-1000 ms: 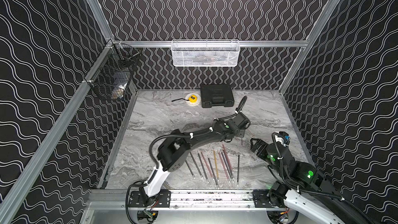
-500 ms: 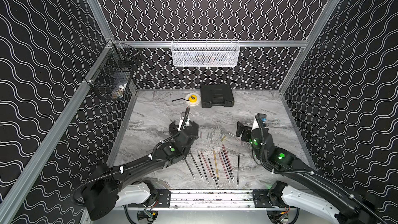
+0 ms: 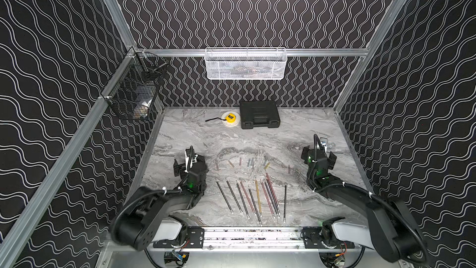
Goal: Remove the protective cover of the pencils
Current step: Reset both arms
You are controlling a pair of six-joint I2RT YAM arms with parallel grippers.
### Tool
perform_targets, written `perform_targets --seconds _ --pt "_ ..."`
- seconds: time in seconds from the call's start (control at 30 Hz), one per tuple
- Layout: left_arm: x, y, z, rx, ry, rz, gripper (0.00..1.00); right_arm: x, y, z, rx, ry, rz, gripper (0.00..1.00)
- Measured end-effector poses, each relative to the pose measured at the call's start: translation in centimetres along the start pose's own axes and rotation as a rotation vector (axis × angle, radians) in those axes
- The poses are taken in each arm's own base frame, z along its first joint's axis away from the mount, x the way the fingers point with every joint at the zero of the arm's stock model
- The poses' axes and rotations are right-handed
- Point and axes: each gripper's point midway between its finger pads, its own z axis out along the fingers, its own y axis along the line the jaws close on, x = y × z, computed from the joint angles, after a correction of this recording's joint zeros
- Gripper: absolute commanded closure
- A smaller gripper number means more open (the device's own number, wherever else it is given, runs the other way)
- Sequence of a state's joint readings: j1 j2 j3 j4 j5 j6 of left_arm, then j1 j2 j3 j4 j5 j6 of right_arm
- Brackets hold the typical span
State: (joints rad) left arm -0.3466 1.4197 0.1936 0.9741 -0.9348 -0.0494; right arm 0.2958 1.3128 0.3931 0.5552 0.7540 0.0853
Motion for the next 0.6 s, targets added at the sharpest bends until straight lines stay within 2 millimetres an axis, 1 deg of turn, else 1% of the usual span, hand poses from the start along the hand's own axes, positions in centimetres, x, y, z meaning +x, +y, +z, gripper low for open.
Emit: perform_targets --seconds 0.07,0.1,0.13,0.2,0.23,0.27,0.3,0.33,0.37,0.4,0.43,0.5,0.53,0.6 --pt "1.4 0.1 0.0 0.009 -0.012 0.016 0.0 1.5 0.4 0.9 0.005 0.008 -0.032 0.0" --pt "1.8 0.1 0.1 0.01 -0.014 0.029 0.0 2.1 0.6 1.5 0.007 0.01 -0.048 0.0" --pt "1.7 0.0 0.2 0.011 -0.025 0.026 0.0 2.8 0.9 2.2 0.01 0.008 -0.071 0.0" --pt "0.7 -0.6 0.6 0.016 -0.063 -0.004 0.0 4.1 1.1 3.3 0.016 0.001 -0.093 0.0" --pt "0.1 -1.2 0.9 0.027 -0.078 -0.005 0.0 4.7 0.9 3.8 0.022 0.009 -0.108 0.0" --pt "-0.4 -1.6 1.2 0.035 -0.087 -0.006 0.0 4.7 0.7 4.1 0.023 0.016 -0.103 0.0" --pt "-1.3 -2.2 1.5 0.049 -0.102 -0.011 0.0 3.9 0.2 4.5 0.023 0.015 -0.069 0.0" --pt "-2.2 -2.6 1.9 0.063 -0.111 -0.024 0.0 2.6 -0.4 5.0 0.018 -0.006 -0.01 0.0" --pt "-2.8 -2.7 2.3 0.071 -0.117 -0.034 0.0 1.5 -1.0 5.3 0.019 -0.033 0.04 0.0" --pt "-3.3 -2.5 2.6 0.074 -0.121 -0.046 0.0 0.8 -1.7 5.5 0.022 -0.057 0.088 0.0" --pt "-3.3 -2.5 2.8 0.08 -0.117 -0.05 0.0 1.3 -1.8 5.5 0.01 -0.054 0.093 0.0" --pt "-2.6 -2.7 3.0 0.104 -0.093 -0.036 0.0 2.6 -1.0 5.5 -0.047 -0.009 0.073 0.0" --pt "-2.4 -3.2 3.1 0.132 -0.083 -0.025 0.0 2.6 -0.8 5.7 -0.071 -0.002 0.089 0.0" --pt "-2.2 -4.0 3.5 0.183 -0.067 -0.01 0.0 2.1 -1.0 6.5 -0.085 0.003 0.114 0.0"
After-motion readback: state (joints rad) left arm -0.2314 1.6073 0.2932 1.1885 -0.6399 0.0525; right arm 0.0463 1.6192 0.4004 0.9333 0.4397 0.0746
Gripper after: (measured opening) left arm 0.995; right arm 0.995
